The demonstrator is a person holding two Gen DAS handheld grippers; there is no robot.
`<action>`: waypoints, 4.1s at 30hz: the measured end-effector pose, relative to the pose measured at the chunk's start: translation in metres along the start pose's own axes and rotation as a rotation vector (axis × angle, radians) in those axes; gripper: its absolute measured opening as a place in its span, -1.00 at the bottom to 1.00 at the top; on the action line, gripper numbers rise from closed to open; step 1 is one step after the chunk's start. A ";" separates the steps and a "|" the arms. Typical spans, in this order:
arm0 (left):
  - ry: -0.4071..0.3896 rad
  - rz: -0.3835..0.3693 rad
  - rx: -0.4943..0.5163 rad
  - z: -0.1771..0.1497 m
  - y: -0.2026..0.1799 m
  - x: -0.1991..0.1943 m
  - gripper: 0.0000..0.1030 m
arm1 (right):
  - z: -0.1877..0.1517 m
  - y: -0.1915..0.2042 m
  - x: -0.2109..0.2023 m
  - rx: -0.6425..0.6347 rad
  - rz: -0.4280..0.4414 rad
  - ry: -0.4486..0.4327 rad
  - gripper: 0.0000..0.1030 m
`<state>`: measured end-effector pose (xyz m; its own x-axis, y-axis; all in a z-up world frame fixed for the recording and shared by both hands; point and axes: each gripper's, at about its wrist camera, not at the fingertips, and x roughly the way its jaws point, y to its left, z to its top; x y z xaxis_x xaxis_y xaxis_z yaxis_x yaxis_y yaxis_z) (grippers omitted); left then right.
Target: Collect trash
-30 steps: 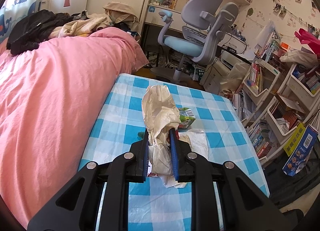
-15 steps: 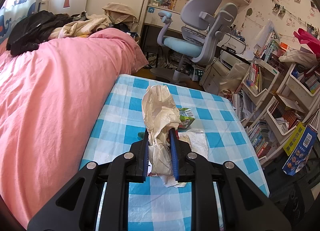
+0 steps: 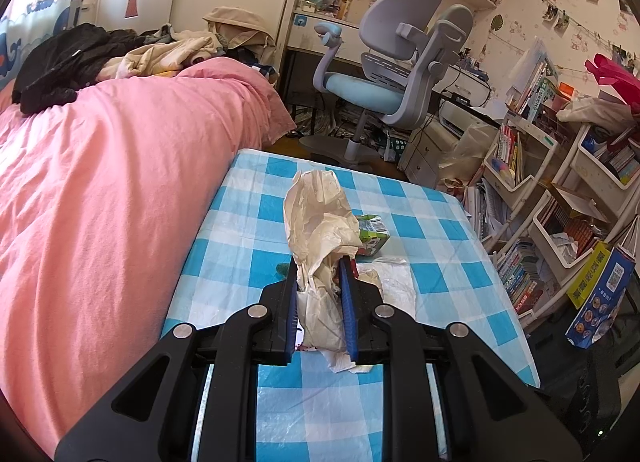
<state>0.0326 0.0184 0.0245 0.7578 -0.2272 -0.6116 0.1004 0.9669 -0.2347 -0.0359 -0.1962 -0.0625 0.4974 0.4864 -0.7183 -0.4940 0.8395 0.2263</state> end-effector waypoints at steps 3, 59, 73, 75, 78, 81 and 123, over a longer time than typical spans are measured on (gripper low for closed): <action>0.000 0.000 0.000 0.000 0.000 0.000 -0.68 | 0.000 -0.002 0.000 0.005 -0.012 -0.008 0.48; -0.001 0.004 0.013 -0.003 -0.006 -0.003 -0.68 | -0.002 -0.016 0.006 0.057 -0.080 -0.017 0.57; 0.023 0.000 0.086 -0.020 0.000 -0.014 -0.68 | -0.004 -0.021 0.004 0.066 -0.106 -0.020 0.57; 0.032 -0.002 0.103 -0.028 -0.005 -0.016 -0.68 | -0.005 -0.021 0.005 0.064 -0.113 -0.015 0.57; 0.048 -0.003 0.112 -0.040 -0.004 -0.022 -0.68 | -0.008 -0.022 0.006 0.056 -0.128 -0.003 0.57; 0.067 -0.006 0.108 -0.057 -0.005 -0.029 -0.68 | -0.010 -0.023 0.007 0.054 -0.142 0.008 0.57; 0.044 0.188 0.086 -0.092 0.008 -0.074 0.50 | -0.003 0.001 -0.016 -0.199 -0.128 0.120 0.70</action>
<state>-0.0827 0.0320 -0.0016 0.7395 -0.0450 -0.6716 0.0160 0.9987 -0.0493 -0.0467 -0.2036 -0.0523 0.4830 0.3370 -0.8082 -0.5690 0.8224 0.0029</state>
